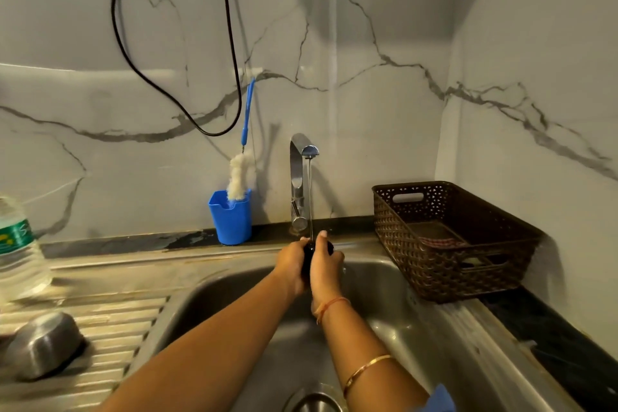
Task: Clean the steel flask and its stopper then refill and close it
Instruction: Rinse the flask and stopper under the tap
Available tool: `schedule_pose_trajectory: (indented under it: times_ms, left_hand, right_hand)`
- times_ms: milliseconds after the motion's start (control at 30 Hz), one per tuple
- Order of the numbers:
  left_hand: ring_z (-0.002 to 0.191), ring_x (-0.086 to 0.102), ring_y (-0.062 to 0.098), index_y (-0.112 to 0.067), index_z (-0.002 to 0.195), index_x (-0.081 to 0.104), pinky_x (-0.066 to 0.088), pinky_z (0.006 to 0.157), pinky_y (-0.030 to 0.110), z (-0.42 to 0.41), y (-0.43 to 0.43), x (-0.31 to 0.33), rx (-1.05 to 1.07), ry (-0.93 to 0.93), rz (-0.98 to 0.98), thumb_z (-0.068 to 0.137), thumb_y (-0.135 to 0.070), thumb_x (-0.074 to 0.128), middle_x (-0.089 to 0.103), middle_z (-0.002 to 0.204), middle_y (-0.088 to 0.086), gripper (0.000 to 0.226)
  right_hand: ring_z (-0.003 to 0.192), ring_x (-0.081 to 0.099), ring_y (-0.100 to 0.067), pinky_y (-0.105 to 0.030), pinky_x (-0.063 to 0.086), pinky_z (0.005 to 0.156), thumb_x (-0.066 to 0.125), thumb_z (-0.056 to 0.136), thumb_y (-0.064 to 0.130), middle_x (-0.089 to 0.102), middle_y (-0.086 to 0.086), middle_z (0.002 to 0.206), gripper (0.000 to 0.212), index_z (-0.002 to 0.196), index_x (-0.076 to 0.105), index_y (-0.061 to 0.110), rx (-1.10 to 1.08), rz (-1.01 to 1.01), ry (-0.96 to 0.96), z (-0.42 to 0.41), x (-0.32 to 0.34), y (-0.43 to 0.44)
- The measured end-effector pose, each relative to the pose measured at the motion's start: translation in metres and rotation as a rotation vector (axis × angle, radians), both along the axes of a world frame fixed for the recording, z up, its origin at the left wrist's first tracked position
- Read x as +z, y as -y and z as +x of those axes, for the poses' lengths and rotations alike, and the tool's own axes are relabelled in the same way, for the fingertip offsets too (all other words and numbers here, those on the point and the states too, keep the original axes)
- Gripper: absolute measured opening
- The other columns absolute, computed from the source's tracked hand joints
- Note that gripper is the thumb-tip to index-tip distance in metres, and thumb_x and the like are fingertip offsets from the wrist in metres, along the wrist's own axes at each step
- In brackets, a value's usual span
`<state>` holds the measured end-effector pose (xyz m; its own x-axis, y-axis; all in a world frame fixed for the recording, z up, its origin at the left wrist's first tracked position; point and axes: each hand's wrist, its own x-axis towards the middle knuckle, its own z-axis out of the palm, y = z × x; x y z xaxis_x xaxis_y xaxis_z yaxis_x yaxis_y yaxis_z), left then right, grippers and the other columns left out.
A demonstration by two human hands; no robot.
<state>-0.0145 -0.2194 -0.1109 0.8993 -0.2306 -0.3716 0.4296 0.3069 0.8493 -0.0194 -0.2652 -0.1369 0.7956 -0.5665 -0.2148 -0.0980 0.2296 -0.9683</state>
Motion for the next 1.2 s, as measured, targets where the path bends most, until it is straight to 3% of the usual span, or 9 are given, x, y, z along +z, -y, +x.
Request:
schedule_pose_trajectory:
  times_ms: [133, 367, 533, 633, 700, 800, 933, 1100, 1200]
  left_hand:
    - [0.077, 0.056, 0.025, -0.002, 0.109, 0.056, 0.045, 0.065, 0.034, 0.004, -0.01, -0.006, 0.078, -0.088, -0.059, 0.099, -0.026, 0.04, 0.06, 0.085, 0.015, 0.03]
    - [0.089, 0.063, 0.027, -0.009, 0.097, 0.06, 0.049, 0.072, 0.037, 0.003, -0.012, 0.0, -0.062, -0.01, -0.002, 0.096, -0.054, 0.037, 0.067, 0.096, 0.015, 0.05]
    - [0.096, 0.064, 0.026, -0.013, 0.116, 0.057, 0.054, 0.08, 0.039, 0.007, -0.011, -0.003, -0.118, 0.178, 0.188, 0.088, -0.032, 0.065, 0.066, 0.105, 0.013, 0.035]
    - [0.099, 0.064, 0.027, -0.011, 0.119, 0.059, 0.054, 0.082, 0.039, 0.011, -0.016, -0.005, -0.083, 0.143, 0.125, 0.088, -0.025, 0.065, 0.067, 0.11, 0.013, 0.034]
    - [0.098, 0.063, 0.026, -0.011, 0.117, 0.059, 0.053, 0.076, 0.035, 0.013, -0.02, -0.006, -0.05, 0.146, 0.085, 0.091, -0.025, 0.061, 0.066, 0.11, 0.014, 0.029]
    - [0.094, 0.062, 0.023, -0.011, 0.116, 0.058, 0.05, 0.069, 0.031, 0.012, -0.026, -0.007, -0.045, 0.196, 0.011, 0.096, -0.025, 0.053, 0.064, 0.111, 0.013, 0.025]
    - [0.101, 0.059, 0.021, -0.013, 0.121, 0.059, 0.047, 0.074, 0.029, 0.012, -0.027, -0.009, -0.06, 0.31, 0.078, 0.1, -0.026, 0.043, 0.063, 0.116, 0.011, 0.029]
    - [0.108, 0.057, 0.02, -0.02, 0.124, 0.058, 0.048, 0.092, 0.036, 0.011, -0.031, -0.015, -0.094, 0.47, 0.242, 0.094, -0.028, 0.055, 0.064, 0.114, 0.004, 0.031]
    - [0.114, 0.056, 0.016, -0.021, 0.135, 0.048, 0.047, 0.1, 0.04, 0.011, -0.033, -0.022, -0.06, 0.691, 0.4, 0.084, -0.013, 0.069, 0.061, 0.121, -0.001, 0.056]
  right_hand:
    - [0.119, 0.049, -0.03, -0.044, 0.045, 0.097, 0.052, 0.091, 0.044, 0.043, -0.01, 0.132, 0.049, 0.129, 0.037, 0.018, 0.073, -0.41, -0.012, -0.006, -0.003, -0.015]
    - [0.12, 0.048, -0.028, -0.034, 0.046, 0.087, 0.057, 0.091, 0.024, 0.037, -0.01, 0.137, 0.053, 0.139, 0.036, 0.028, 0.076, -0.546, -0.006, -0.013, -0.001, -0.008]
    - [0.117, 0.047, -0.031, -0.041, 0.046, 0.094, 0.055, 0.088, 0.022, 0.034, -0.011, 0.135, 0.051, 0.136, 0.038, 0.029, 0.04, -0.564, -0.022, -0.012, -0.005, -0.007]
    - [0.121, 0.044, -0.03, -0.035, 0.043, 0.091, 0.056, 0.086, 0.018, 0.033, -0.01, 0.138, 0.062, 0.141, 0.032, 0.033, 0.082, -0.568, 0.031, -0.007, -0.008, -0.005]
    - [0.122, 0.044, -0.028, -0.033, 0.043, 0.088, 0.056, 0.086, 0.015, 0.035, -0.009, 0.139, 0.063, 0.142, 0.032, 0.032, 0.125, -0.453, 0.1, -0.005, -0.01, -0.004]
    - [0.111, 0.053, -0.027, -0.034, 0.049, 0.08, 0.053, 0.091, 0.014, 0.048, -0.014, 0.132, 0.052, 0.139, 0.034, 0.023, 0.14, 0.024, 0.207, -0.004, -0.009, 0.0]
    - [0.091, 0.058, -0.022, -0.031, 0.047, 0.071, 0.047, 0.095, 0.021, 0.06, -0.014, 0.11, 0.033, 0.127, 0.048, 0.012, 0.18, 0.404, 0.219, -0.006, -0.004, 0.006]
    - [0.079, 0.058, -0.023, -0.029, 0.047, 0.066, 0.046, 0.095, 0.019, 0.061, -0.013, 0.087, 0.02, 0.1, 0.06, 0.006, 0.222, 0.622, 0.271, -0.016, 0.006, 0.01]
    - [0.074, 0.058, -0.023, -0.03, 0.046, 0.064, 0.047, 0.095, 0.018, 0.06, -0.014, 0.081, 0.019, 0.089, 0.061, 0.006, 0.248, 0.707, 0.289, -0.019, 0.012, 0.008]
